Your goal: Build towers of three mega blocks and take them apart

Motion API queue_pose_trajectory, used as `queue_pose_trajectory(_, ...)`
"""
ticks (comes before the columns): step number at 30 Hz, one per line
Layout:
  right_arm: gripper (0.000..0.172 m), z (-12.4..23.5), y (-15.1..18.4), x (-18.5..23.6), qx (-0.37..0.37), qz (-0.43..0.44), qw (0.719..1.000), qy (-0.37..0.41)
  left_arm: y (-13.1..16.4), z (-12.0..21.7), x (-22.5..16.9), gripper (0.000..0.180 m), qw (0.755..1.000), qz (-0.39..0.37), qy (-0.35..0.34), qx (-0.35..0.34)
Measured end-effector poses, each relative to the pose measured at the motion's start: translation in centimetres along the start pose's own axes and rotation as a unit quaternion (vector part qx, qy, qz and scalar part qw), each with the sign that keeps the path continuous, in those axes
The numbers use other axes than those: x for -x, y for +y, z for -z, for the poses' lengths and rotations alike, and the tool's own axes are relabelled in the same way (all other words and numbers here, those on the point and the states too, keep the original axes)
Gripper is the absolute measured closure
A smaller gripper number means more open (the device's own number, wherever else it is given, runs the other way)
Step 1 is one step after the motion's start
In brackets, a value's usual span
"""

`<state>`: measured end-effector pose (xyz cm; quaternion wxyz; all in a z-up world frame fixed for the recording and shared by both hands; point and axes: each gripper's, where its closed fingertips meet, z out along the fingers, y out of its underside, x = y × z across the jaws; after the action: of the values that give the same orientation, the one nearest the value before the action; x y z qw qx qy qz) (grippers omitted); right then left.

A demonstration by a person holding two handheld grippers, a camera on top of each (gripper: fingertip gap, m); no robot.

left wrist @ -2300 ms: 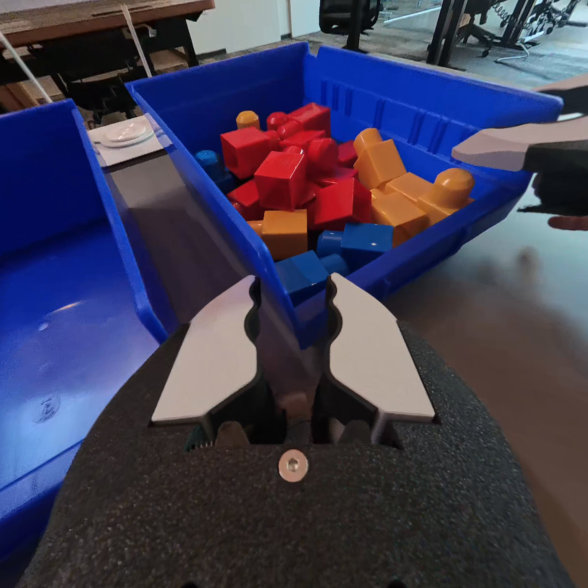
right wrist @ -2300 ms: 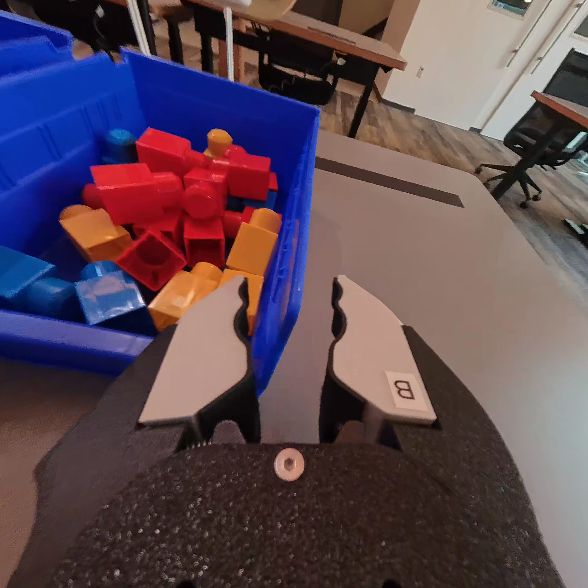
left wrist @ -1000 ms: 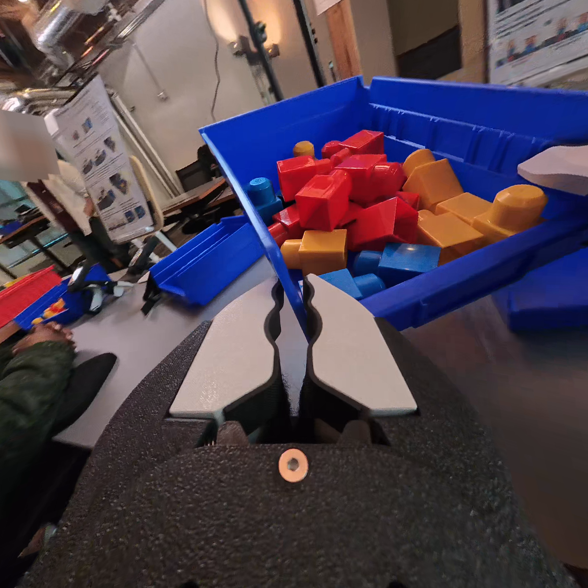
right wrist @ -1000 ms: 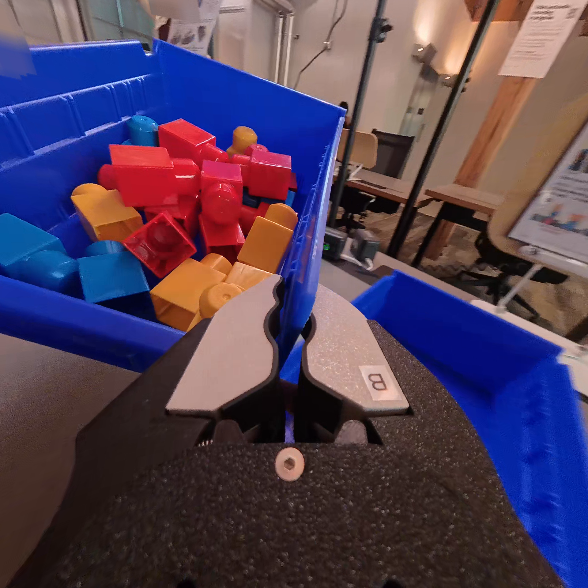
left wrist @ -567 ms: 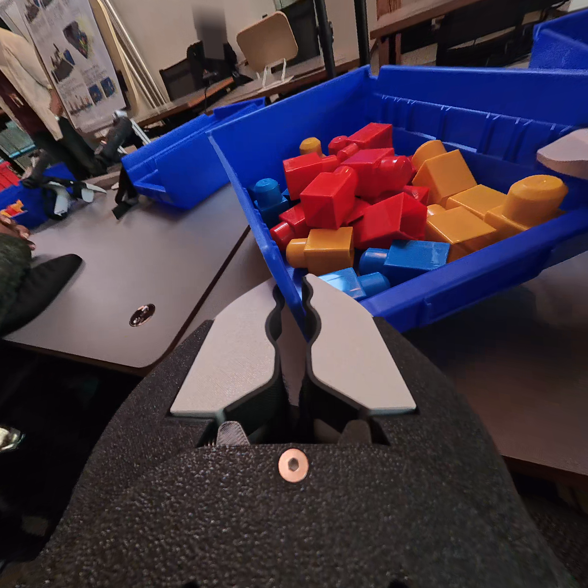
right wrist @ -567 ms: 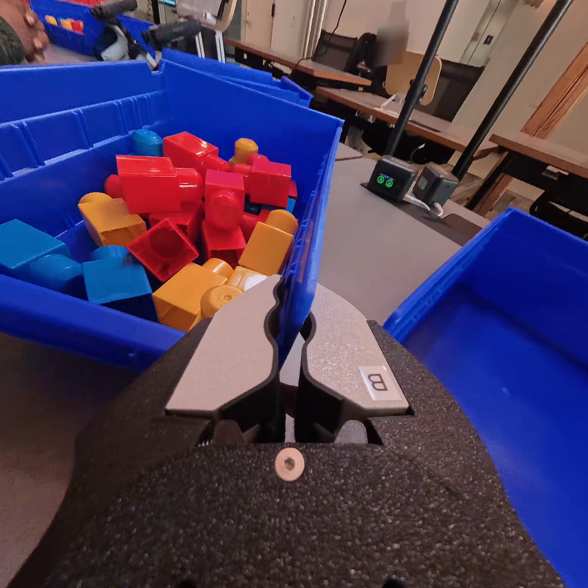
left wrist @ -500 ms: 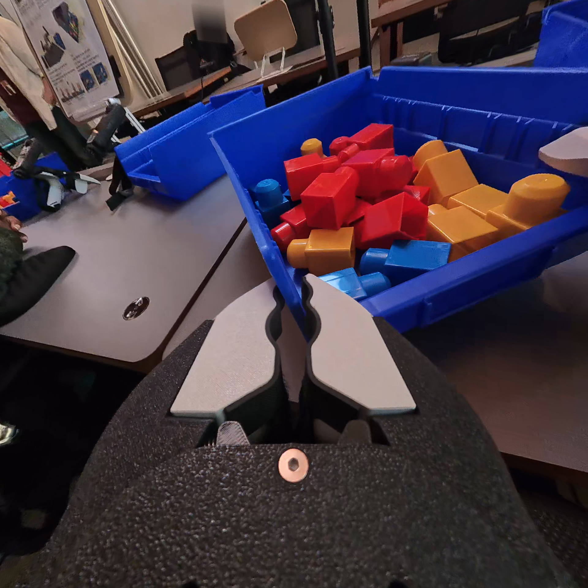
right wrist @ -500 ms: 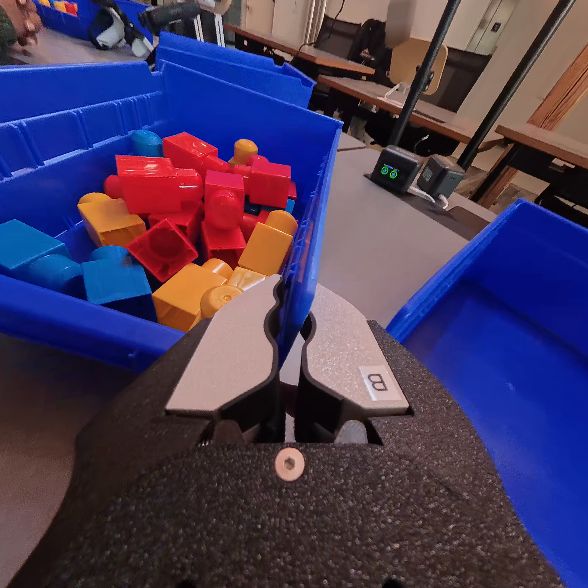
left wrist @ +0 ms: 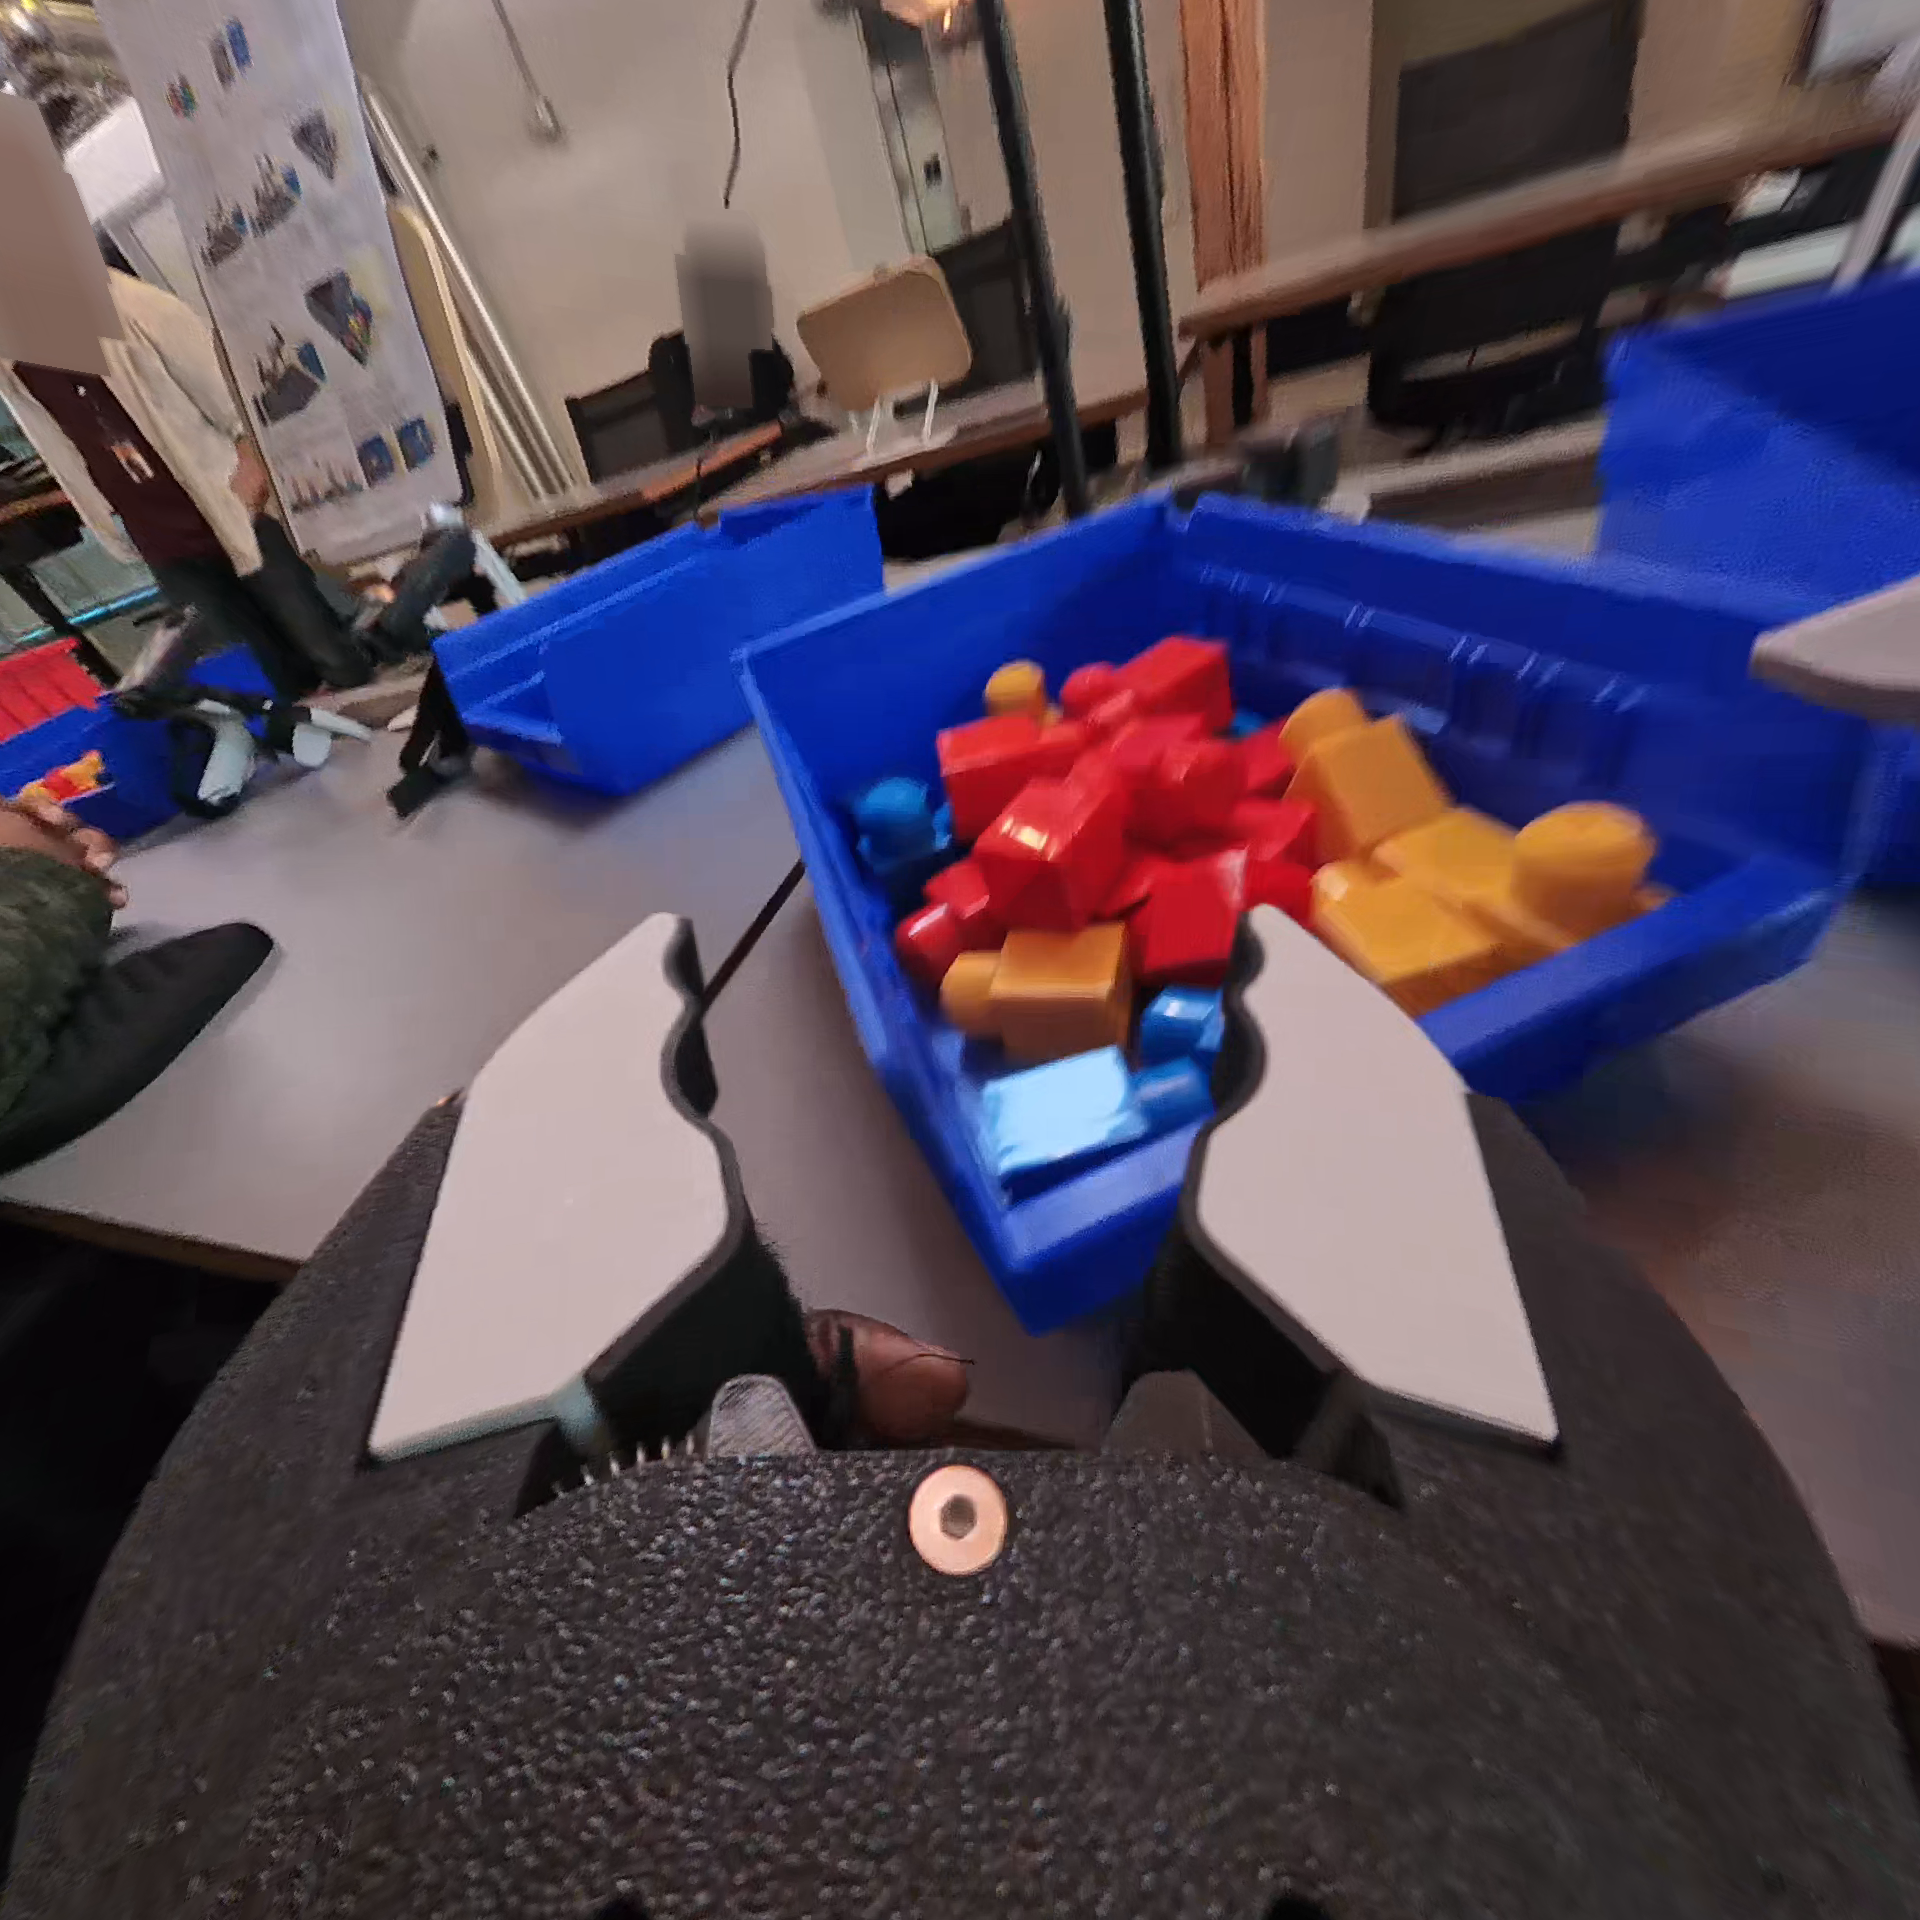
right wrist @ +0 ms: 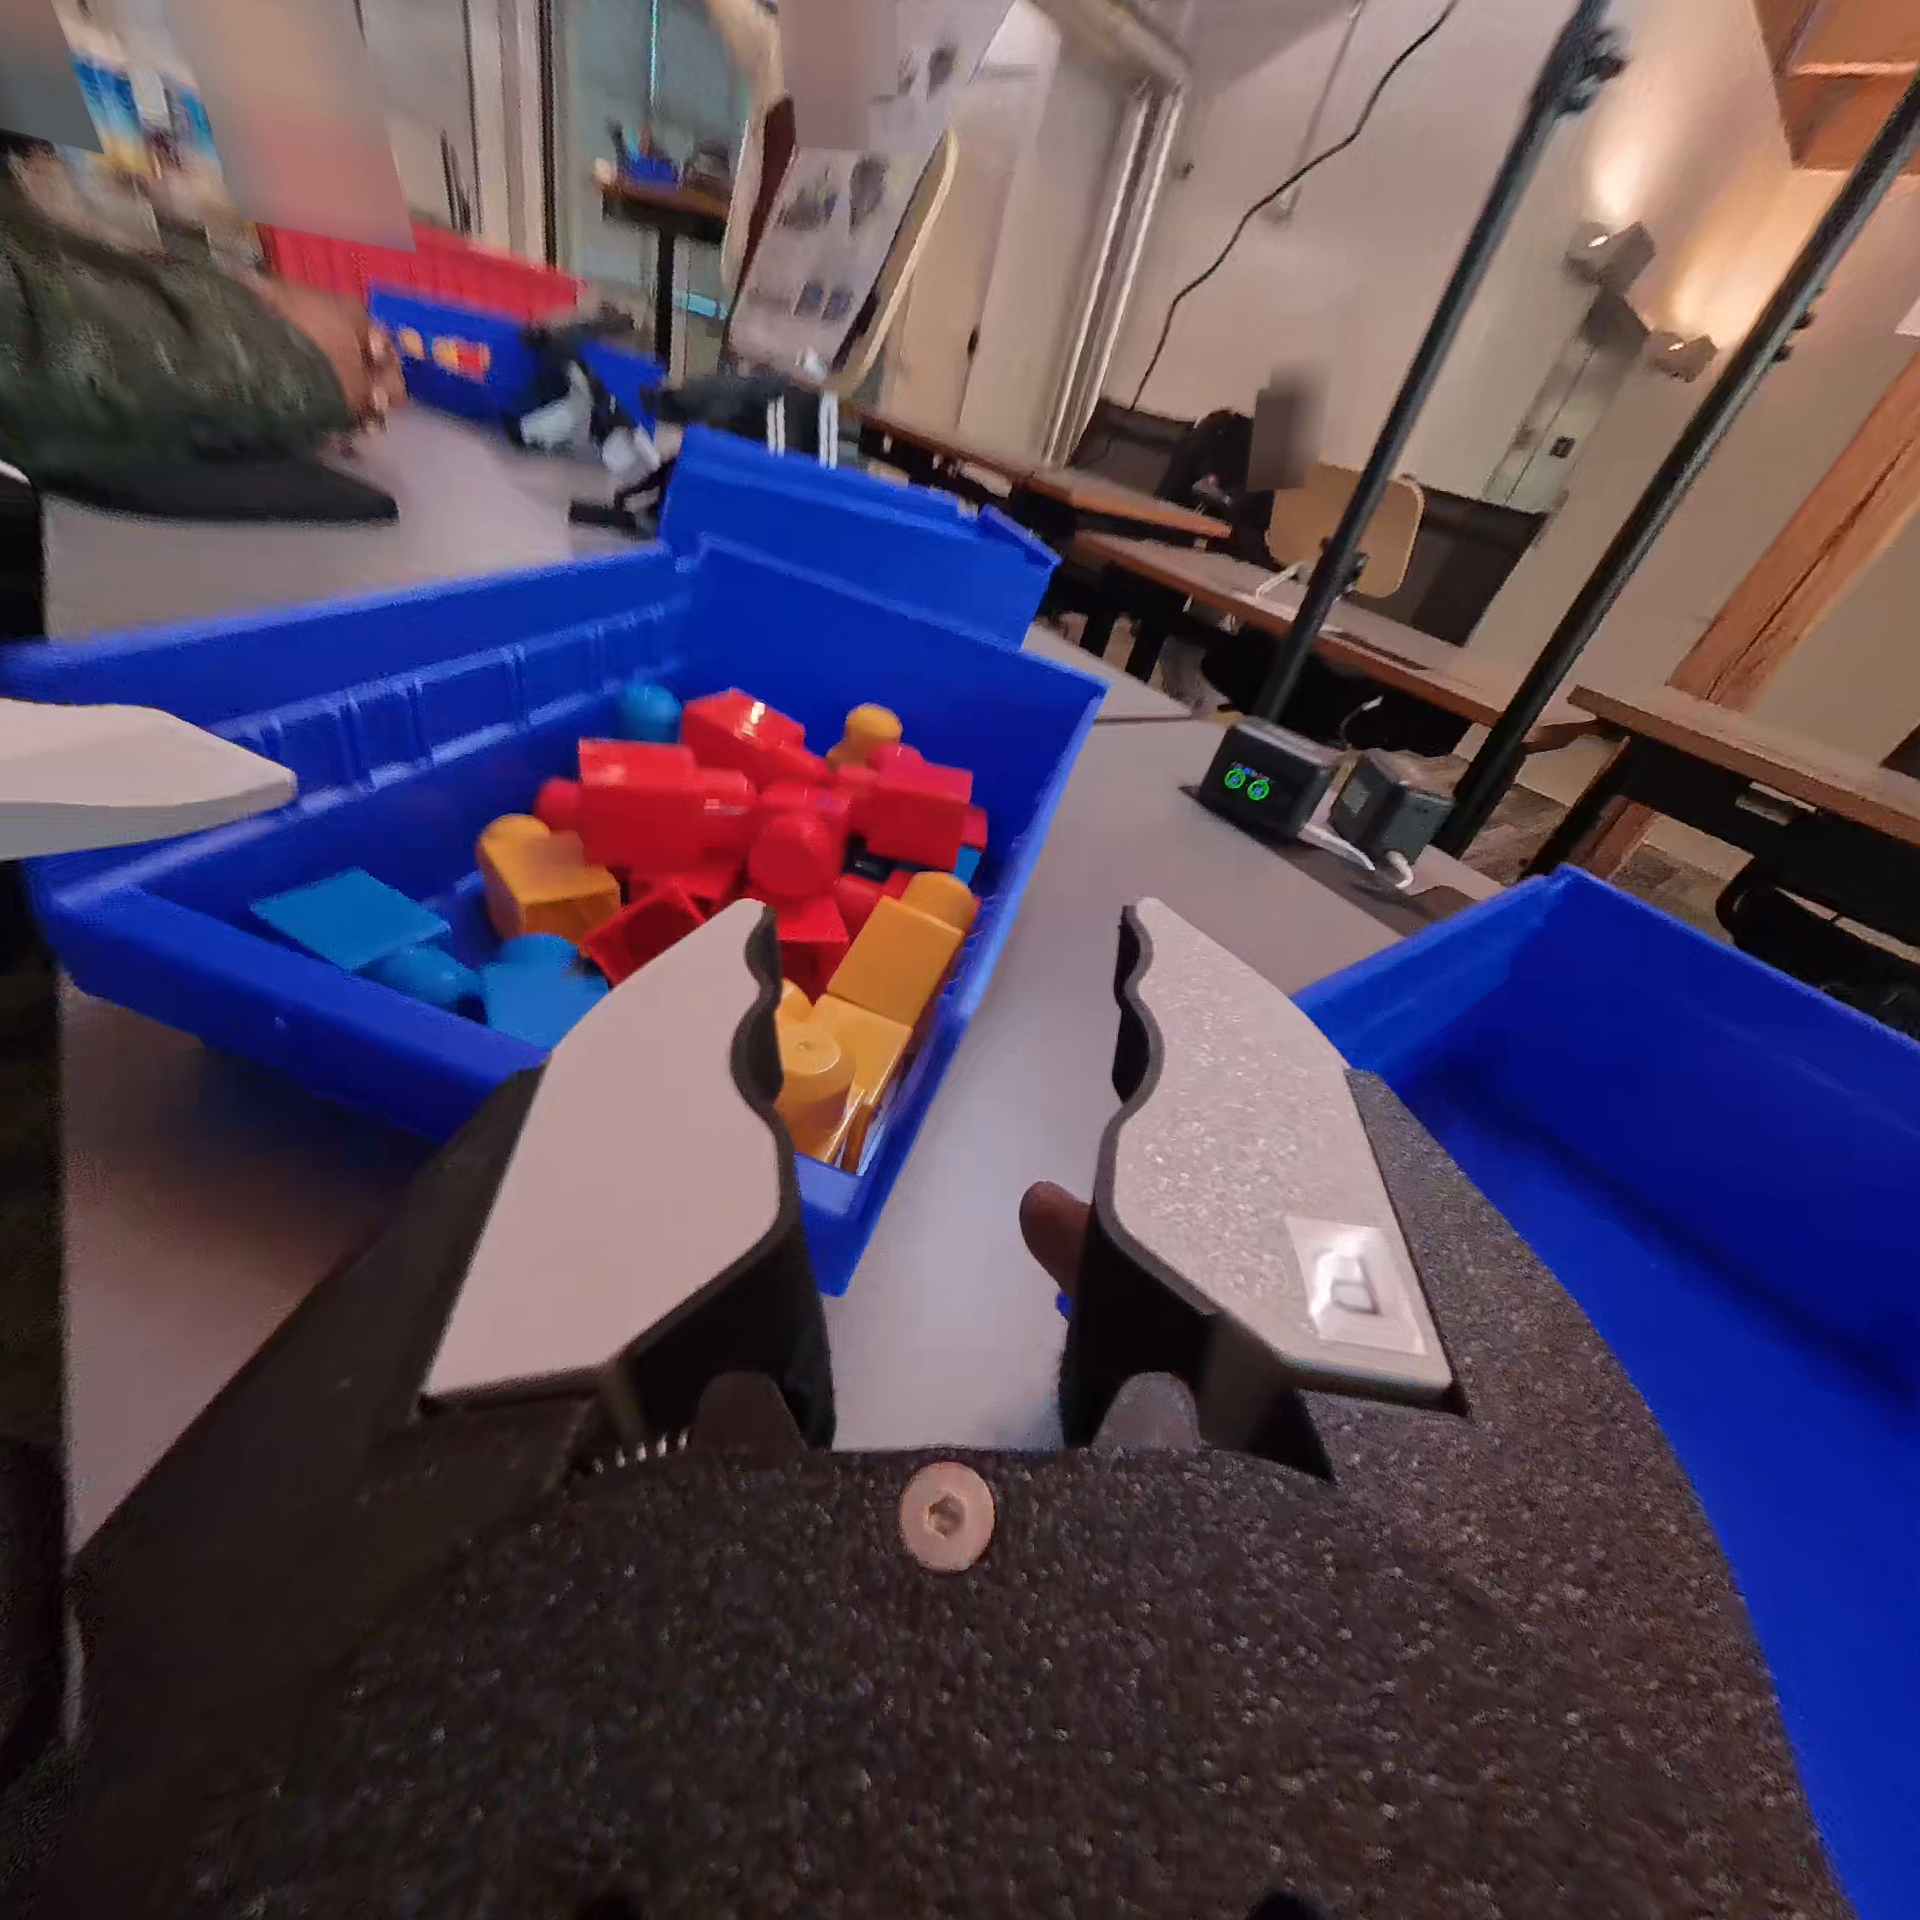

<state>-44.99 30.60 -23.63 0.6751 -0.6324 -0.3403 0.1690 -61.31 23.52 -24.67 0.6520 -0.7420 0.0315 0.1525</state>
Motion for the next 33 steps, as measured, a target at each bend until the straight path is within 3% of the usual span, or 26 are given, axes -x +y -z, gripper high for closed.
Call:
queue_pose_trajectory(2, 0.099, 2.1, -1.2, -1.5, -0.028, -0.031, 0.999, 0.009, -2.9, 0.5, -1.9, 0.081, 0.998, 0.029, 0.029, -0.04)
queue_pose_trajectory(7, 0.081, 8.5, -1.0, -10.1, -0.086, -0.047, 0.984, 0.149, -8.3, 0.8, -12.6, 0.107, 0.976, 0.066, 0.179, -0.1)
queue_pose_trajectory(10, 0.08, 11.8, 2.5, -15.3, -0.022, -0.038, 0.971, 0.234, -8.8, -0.2, -19.1, 0.117, 0.965, 0.056, 0.243, -0.083)
queue_pose_trajectory(12, 0.08, 13.6, 5.6, -18.1, 0.038, -0.052, 0.961, 0.269, -8.0, -1.6, -21.8, 0.126, 0.967, 0.042, 0.246, -0.052)
queue_pose_trajectory(17, 0.087, 14.5, 10.7, -20.1, 0.142, -0.146, 0.947, 0.25, -5.4, -5.5, -23.2, 0.149, 0.981, 0.008, 0.19, 0.031)
queue_pose_trajectory(23, 0.1, 12.8, 11.7, -20.2, 0.185, -0.122, 0.95, 0.222, -4.5, -7.2, -23.2, 0.149, 0.989, -0.023, 0.131, 0.064)
queue_pose_trajectory(25, 0.111, 12.3, 12.3, -20.5, 0.208, -0.101, 0.947, 0.222, -3.8, -7.6, -23.4, 0.146, 0.988, -0.044, 0.118, 0.084)
queue_pose_trajectory(26, 0.13, 12.0, 12.6, -20.4, 0.222, -0.084, 0.948, 0.213, -3.7, -7.8, -23.5, 0.145, 0.988, -0.047, 0.115, 0.087)
queue_pose_trajectory(27, 0.156, 12.0, 12.8, -20.6, 0.235, -0.064, 0.947, 0.211, -3.6, -7.8, -23.8, 0.144, 0.988, -0.043, 0.122, 0.089)
queue_pose_trajectory(29, 0.161, 12.9, 13.1, -21.5, 0.258, -0.025, 0.938, 0.232, -3.0, -7.8, -24.5, 0.136, 0.985, -0.03, 0.14, 0.101)
queue_pose_trajectory(32, 0.164, 14.8, 13.3, -21.8, 0.26, -0.036, 0.939, 0.224, -2.2, -7.8, -26.1, 0.121, 0.977, 0.01, 0.183, 0.11)
queue_pose_trajectory(33, 0.164, 15.3, 13.3, -21.7, 0.255, -0.038, 0.942, 0.216, -2.1, -7.7, -27.2, 0.128, 0.97, 0.033, 0.217, 0.109)
